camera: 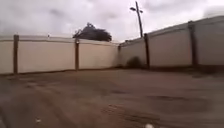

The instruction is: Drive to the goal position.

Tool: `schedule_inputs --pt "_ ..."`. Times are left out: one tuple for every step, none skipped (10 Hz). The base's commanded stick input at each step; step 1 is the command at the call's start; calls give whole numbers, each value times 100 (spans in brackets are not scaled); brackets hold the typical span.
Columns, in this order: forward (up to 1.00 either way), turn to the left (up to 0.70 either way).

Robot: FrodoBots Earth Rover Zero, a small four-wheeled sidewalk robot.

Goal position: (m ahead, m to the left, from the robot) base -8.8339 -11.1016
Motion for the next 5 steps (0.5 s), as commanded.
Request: schedule_inputs --pt "0 -60" --pt "0 -60" --pt "0 -60" --pt "0 -60" --pt "0 -60"
